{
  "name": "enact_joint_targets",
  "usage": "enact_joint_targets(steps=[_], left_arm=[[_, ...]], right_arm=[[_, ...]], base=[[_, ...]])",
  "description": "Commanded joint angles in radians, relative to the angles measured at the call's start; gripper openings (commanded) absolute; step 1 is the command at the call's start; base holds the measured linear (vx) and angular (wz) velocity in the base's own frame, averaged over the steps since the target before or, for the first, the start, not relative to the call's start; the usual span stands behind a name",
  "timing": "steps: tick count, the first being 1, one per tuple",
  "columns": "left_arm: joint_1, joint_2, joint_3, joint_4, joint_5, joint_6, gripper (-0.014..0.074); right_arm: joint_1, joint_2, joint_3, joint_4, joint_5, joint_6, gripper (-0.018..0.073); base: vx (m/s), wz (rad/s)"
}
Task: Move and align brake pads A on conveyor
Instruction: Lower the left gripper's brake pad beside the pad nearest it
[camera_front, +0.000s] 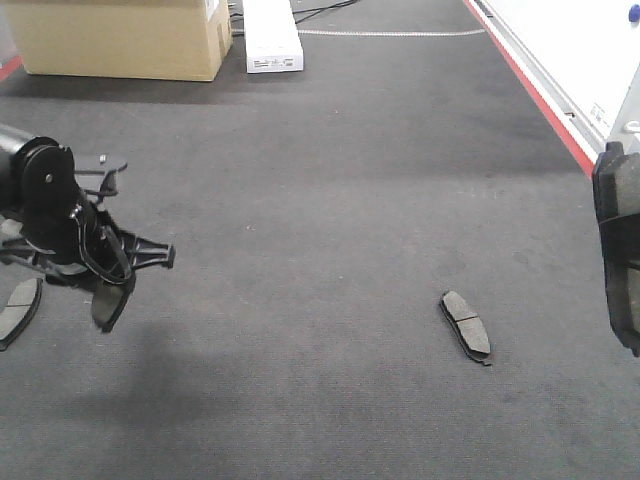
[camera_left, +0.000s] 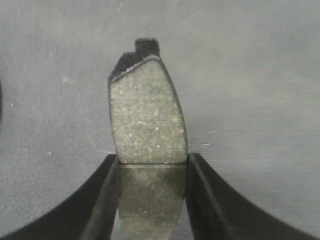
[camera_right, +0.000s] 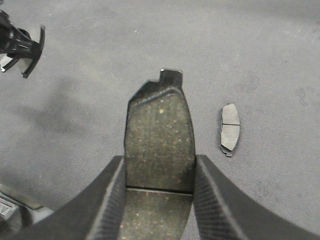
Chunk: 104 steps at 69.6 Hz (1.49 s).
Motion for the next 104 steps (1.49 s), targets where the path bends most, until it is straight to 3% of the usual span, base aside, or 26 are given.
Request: enact_joint_targets(steps=[1,30,43,82,94,104], left_arm=[[0.032,0.004,-0.053,-0.018,0.021,0.029,-0.0006],[0.134,0.15,-0.082,0.01,0.028,0.066,-0.0006],[0.137,0.176,-0.083,0.072,0.009,0.103,-0.0006],[0.137,0.176,-0.082,0.07,-0.027,0.139,0.0003],[0.137,0.176,-0.082,0.069,-0.001,0.14,0.0076],[0.137,0.176,-0.082,0.068,0.018,0.14,0.023]], right_arm=[[0.0,-0.004,-0.029,-0.006,-0.08,-0.009,-0.0003],[0.0,-0.004,-0.029,-0.006,-0.08,-0.009,-0.0003],[0.0,-0.004,-0.029,-0.006,-0.08,-0.009,-0.0003],[0.0,-0.004,-0.029,-0.006,-0.08,-0.009,-0.0003],[0.0,-0.004,-0.029,-0.006,-0.08,-0.009,-0.0003],[0.0,-0.004,-0.029,-0.006,-0.08,-0.009,-0.0003]], base=[[0.0,0.0],[0.0,0.0],[0.0,0.0],[0.0,0.0],[0.0,0.0],[0.0,0.0]])
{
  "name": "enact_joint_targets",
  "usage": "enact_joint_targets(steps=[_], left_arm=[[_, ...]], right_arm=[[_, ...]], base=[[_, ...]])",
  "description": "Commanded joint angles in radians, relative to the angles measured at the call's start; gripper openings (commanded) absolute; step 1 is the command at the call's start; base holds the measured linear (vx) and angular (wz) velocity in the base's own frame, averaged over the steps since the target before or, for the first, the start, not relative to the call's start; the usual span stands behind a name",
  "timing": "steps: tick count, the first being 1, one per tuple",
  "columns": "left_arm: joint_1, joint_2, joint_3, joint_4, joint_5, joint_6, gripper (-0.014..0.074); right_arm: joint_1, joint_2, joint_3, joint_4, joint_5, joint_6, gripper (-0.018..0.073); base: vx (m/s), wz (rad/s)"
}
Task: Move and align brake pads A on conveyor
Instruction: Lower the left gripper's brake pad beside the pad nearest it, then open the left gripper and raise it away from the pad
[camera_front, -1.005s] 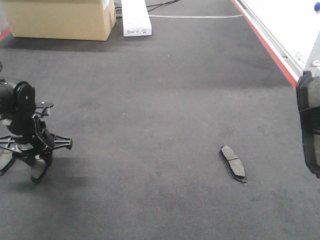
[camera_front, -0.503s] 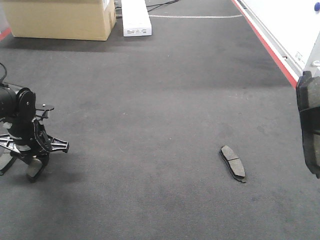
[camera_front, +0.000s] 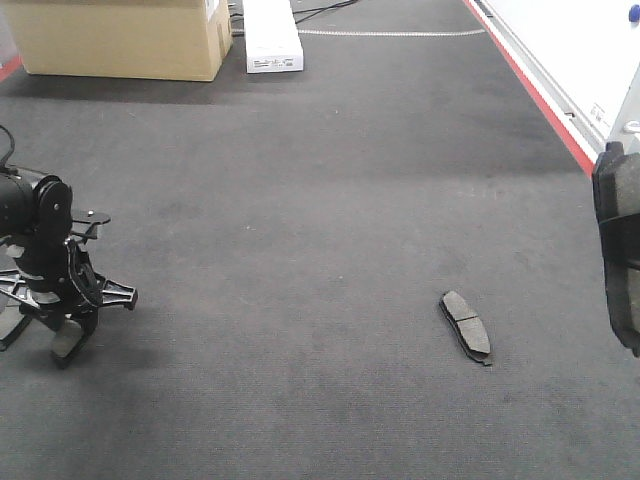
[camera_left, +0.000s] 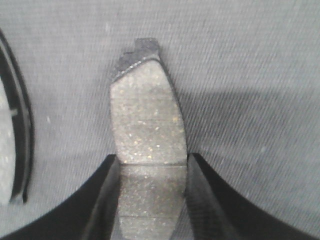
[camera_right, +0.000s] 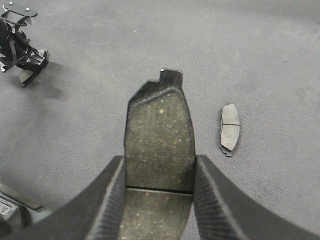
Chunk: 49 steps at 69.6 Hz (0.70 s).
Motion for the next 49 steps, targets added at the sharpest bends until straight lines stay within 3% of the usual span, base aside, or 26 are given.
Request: enact_joint_targets(steps=[1,18,24,49], left_arm=[[0.002,-0.054,-0.031,0.006,0.007,0.001,0.0249],[0.002,-0.056,-0.032,-0.007,0.026,0.001,0.0563],[0.002,-0.056,-0.032,-0.019,0.034,0.001,0.0626],[-0.002,-0.112,-0.032,-0.02,0.034,0.016,0.0612]], right_arm=[[0.0,-0.004,-0.029,-0.006,-0.08,-0.009,-0.0003],[0.0,-0.004,-0.029,-0.006,-0.08,-0.009,-0.0003],[0.0,-0.004,-0.029,-0.006,-0.08,-0.009,-0.0003],[0.0,-0.004,-0.029,-0.006,-0.08,-0.009,-0.0003]], base=[[0.0,0.0],[0.0,0.0],[0.0,0.0],[0.0,0.0]])
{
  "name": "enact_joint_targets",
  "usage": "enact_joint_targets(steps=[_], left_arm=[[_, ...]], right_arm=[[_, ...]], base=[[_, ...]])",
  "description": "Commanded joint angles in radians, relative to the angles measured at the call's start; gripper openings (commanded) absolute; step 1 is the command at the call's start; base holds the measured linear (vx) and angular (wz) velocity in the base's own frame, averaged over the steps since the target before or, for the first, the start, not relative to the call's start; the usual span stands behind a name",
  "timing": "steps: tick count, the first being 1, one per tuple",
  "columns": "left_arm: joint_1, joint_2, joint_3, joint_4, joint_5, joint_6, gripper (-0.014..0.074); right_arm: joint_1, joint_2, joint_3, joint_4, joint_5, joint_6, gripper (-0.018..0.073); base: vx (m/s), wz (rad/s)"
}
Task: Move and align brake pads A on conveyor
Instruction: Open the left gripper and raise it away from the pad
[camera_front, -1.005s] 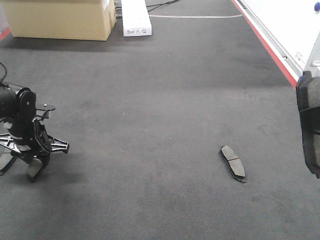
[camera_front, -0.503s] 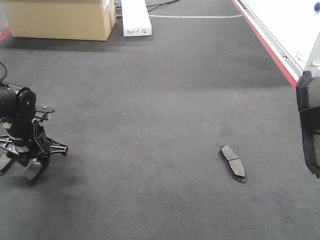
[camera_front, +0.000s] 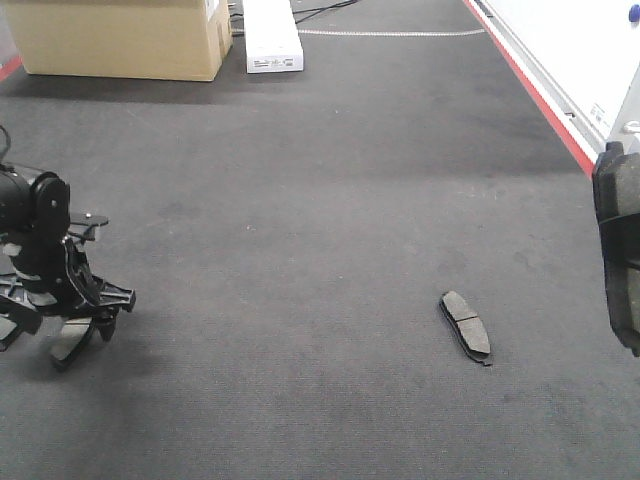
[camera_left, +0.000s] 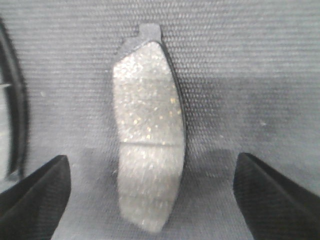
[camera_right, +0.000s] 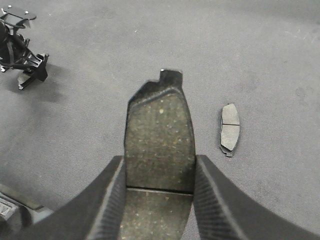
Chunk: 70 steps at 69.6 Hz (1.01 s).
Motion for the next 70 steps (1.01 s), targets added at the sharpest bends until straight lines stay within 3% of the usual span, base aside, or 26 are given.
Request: enact_joint_targets(steps=[1,24,33,57,70], left_arm=[[-0.002,-0.097,-0.032,-0.001,-0.012,0.005,0.0608],[-0.002,-0.318,-0.031,-0.001,-0.061,0.005,0.0449],[-0.002,-0.415,-0.031,-0.005,-0.054,0.004,0.034],[-0.002,-0.676,-0.031,-0.134,-0.087,0.002,0.0006],[-0.002,-0.749,-0.031,-0.131,-0.062,0.021,-0.0008]], right_arm=[[0.0,-0.004,-0.029,-0.006,-0.08,-0.009,-0.0003],[0.0,-0.004,-0.029,-0.006,-0.08,-0.009,-0.0003],[0.0,-0.004,-0.029,-0.006,-0.08,-0.009,-0.0003],[0.0,-0.004,-0.029,-0.006,-0.08,-0.009,-0.0003],[0.0,-0.004,-0.029,-0.006,-0.08,-0.009,-0.0003]], base=[[0.0,0.0],[0.0,0.0],[0.0,0.0],[0.0,0.0],[0.0,0.0]])
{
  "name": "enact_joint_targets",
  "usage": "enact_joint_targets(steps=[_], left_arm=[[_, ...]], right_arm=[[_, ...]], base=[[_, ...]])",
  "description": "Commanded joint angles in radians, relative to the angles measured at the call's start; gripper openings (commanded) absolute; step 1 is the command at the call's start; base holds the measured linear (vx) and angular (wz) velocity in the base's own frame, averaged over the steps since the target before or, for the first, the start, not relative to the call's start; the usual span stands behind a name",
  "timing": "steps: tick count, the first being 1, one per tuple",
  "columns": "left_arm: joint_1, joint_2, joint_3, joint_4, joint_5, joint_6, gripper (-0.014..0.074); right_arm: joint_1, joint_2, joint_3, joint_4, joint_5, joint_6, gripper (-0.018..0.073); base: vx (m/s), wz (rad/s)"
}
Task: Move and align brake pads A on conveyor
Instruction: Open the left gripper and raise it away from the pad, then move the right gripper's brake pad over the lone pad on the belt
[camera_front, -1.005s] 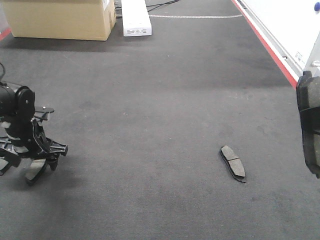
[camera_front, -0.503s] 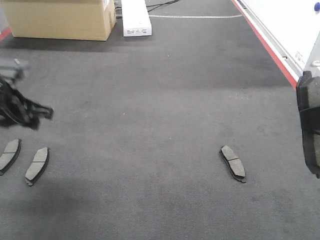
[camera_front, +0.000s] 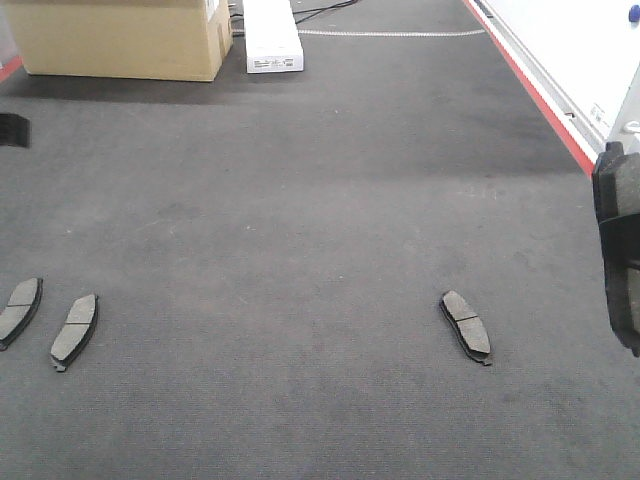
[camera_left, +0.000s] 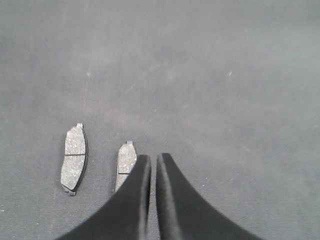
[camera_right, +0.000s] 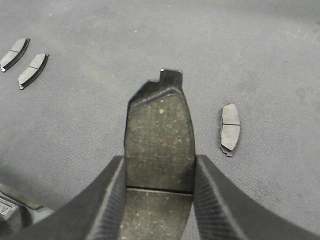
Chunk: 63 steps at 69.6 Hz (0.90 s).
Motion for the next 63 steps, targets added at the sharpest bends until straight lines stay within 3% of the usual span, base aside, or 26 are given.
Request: enact_joint_targets(steps=[1,26,50,63], left_arm=[[-0.002,-0.058,-0.031,-0.007,-0.037,0.02,-0.0008],[-0.002,-0.22,-0.02,-0.008,-0.019,0.111,-0.0008],[-0.002,-0.402,0.2,-0.008,-0.23,0.118,-0.0008],[-0.002,-0.433,0.251,-0.008,-0.241,0.118,-0.0008]], right_arm=[[0.0,-0.004,-0.029,-0.006,-0.08,-0.009,-0.0003],[0.0,-0.004,-0.029,-0.006,-0.08,-0.009,-0.0003],[0.0,-0.004,-0.029,-0.006,-0.08,-0.009,-0.0003],[0.0,-0.004,-0.029,-0.006,-0.08,-0.009,-0.0003]], base=[[0.0,0.0],[0.0,0.0],[0.0,0.0],[0.0,0.0]])
